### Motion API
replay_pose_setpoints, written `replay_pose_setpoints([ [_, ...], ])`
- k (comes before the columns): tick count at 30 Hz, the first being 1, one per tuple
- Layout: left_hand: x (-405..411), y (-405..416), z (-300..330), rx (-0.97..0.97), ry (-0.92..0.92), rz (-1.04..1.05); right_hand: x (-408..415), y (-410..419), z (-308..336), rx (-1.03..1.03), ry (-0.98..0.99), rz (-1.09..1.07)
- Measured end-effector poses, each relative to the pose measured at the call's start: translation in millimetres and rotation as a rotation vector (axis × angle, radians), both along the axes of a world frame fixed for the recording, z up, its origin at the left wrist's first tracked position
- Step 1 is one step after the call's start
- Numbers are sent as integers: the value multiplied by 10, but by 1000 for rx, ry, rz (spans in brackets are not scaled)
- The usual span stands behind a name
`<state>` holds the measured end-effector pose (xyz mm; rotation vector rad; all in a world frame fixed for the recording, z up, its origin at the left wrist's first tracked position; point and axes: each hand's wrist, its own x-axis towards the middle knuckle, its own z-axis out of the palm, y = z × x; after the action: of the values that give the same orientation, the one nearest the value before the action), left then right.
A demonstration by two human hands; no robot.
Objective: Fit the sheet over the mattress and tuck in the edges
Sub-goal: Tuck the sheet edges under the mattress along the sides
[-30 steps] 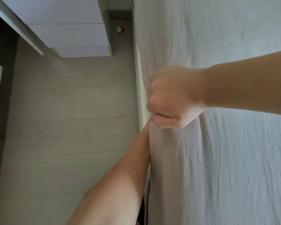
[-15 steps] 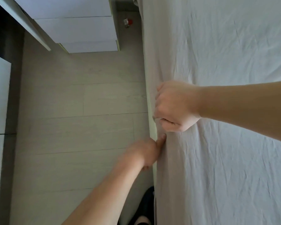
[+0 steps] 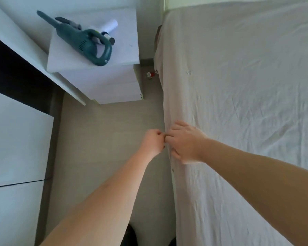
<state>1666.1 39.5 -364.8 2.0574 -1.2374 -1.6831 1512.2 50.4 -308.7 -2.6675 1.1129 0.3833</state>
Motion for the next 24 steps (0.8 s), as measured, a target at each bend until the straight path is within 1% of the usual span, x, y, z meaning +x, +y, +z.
replay_pose_setpoints([
  [3,-21,-517,126,-100,9,18,31,-501,132,-3,40,-21],
  [7,-10,-1353,51,-139,27,102,109,-1382,118,-61,102,-63],
  [10,-67,-1933,-42,-155,35,105,88,-2041,99,-67,193,-80],
  [13,-130,-2332,-182,-71,89,184,75,-2523,79,-47,296,-28],
  [16,-197,-2701,-285,21,120,213,62,-2926,65,-4,356,52],
  [18,-238,-2920,-370,68,103,238,49,-3111,83,21,345,87],
  [20,-256,-3048,-490,133,111,219,33,-3219,98,49,311,92],
  [22,-316,-3149,-586,197,172,167,-30,-3330,44,73,264,109],
  [24,-356,-3249,-683,185,220,155,-83,-3401,-21,100,228,137],
])
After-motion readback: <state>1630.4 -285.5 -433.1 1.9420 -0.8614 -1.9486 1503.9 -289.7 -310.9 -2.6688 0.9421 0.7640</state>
